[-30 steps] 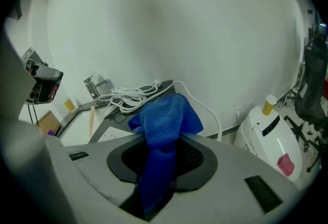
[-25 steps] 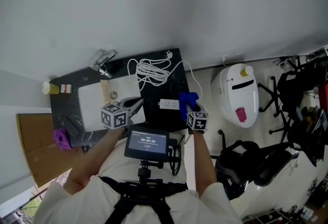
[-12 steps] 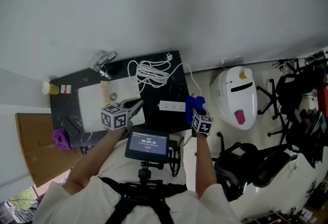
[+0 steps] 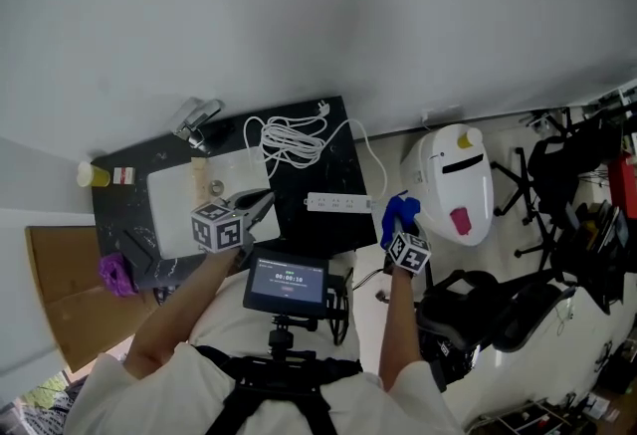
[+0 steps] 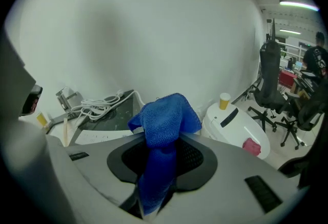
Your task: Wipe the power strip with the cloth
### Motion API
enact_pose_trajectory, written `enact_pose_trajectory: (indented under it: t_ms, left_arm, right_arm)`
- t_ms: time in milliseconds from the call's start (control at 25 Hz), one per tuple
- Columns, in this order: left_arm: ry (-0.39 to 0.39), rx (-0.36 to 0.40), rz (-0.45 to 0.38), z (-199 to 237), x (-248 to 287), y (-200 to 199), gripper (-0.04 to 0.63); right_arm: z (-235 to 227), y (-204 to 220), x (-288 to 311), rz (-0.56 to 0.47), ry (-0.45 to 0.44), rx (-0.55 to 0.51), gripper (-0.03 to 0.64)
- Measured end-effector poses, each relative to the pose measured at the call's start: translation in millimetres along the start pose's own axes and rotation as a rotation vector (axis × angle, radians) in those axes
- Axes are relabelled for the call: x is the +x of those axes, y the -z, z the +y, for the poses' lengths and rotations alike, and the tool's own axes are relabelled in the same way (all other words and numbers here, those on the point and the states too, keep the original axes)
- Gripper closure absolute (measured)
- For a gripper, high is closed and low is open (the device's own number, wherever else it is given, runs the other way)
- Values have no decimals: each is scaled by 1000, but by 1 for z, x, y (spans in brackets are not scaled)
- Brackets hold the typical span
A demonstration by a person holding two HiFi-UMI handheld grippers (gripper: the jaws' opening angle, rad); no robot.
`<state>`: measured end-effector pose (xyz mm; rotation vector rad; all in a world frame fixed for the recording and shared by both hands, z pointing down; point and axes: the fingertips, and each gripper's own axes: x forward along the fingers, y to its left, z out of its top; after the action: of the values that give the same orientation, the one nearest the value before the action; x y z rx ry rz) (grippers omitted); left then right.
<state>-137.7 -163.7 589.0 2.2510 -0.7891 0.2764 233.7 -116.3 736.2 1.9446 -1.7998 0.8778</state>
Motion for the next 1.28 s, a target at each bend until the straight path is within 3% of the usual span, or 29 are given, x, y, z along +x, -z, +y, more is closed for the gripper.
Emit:
enact_pose_trajectory:
  t_ms: [360, 760, 1080, 1280]
  left_arm:
    - [70, -35, -25, -1, -12, 4, 586]
    - [73, -5, -21, -29, -9, 17, 586]
    - [5, -35, -99, -78, -11, 24, 586]
    - [-8, -13, -117, -134, -9, 46, 586]
  right_arm:
    - [42, -26, -63, -142, -20, 68, 509]
    - [91, -86, -118, -297, -206, 13, 509]
    - [71, -125, -178, -371, -337, -45, 509]
    - [43, -120, -235, -406, -400, -35, 509]
